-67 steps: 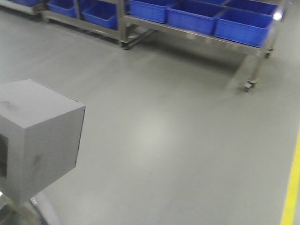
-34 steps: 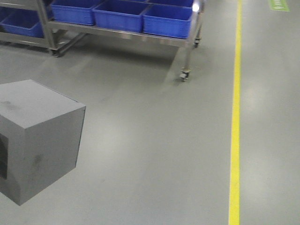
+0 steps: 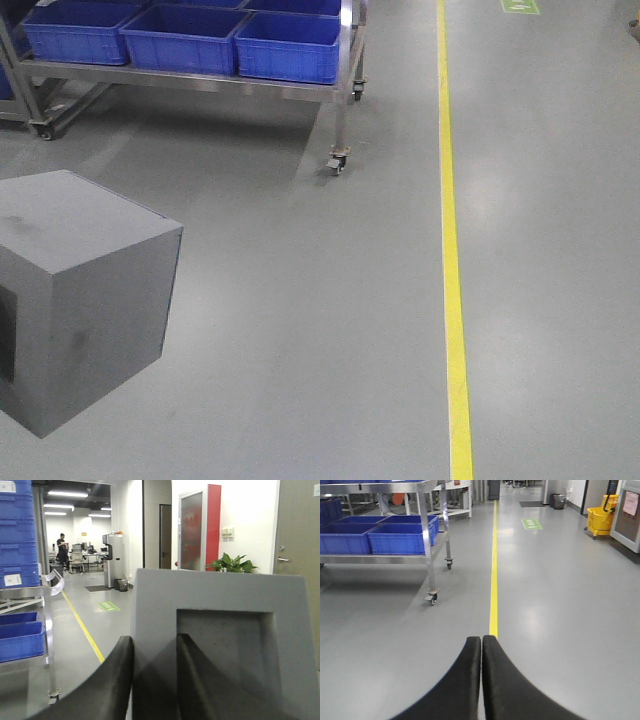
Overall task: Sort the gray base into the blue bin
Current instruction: 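Drive the base away from the table holding the block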
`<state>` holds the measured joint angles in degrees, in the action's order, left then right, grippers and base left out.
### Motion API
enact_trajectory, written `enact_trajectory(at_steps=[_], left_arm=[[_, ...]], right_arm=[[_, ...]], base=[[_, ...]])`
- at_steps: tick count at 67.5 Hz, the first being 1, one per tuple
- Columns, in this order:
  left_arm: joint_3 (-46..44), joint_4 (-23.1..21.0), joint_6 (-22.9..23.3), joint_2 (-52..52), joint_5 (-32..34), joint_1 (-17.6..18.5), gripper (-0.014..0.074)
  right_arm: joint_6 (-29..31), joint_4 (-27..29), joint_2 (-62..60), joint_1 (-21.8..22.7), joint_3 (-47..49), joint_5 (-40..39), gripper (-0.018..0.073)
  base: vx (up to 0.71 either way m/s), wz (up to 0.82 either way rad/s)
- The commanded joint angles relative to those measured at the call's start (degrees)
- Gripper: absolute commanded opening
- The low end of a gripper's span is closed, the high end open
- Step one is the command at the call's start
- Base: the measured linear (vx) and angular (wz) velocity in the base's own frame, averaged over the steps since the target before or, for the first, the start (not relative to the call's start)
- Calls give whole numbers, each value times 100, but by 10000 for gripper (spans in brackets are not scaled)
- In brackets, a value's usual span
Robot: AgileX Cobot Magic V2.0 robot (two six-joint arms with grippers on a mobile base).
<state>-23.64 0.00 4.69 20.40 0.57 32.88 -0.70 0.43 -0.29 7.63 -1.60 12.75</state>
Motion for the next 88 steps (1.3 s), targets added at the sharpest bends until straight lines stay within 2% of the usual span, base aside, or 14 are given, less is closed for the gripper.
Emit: enact_trajectory(at_steps=[1, 27, 88], left_arm=[[-162, -58, 71, 36, 635, 7, 4], [-162, -58, 71, 36, 635, 7, 4], [-162, -58, 71, 36, 635, 7, 4]], right_arm=[[70, -43, 104, 36, -11, -432, -5], [70, -43, 104, 36, -11, -432, -5], [70, -43, 104, 36, -11, -432, -5]], base=[[16, -21], [23, -11], [37, -1]])
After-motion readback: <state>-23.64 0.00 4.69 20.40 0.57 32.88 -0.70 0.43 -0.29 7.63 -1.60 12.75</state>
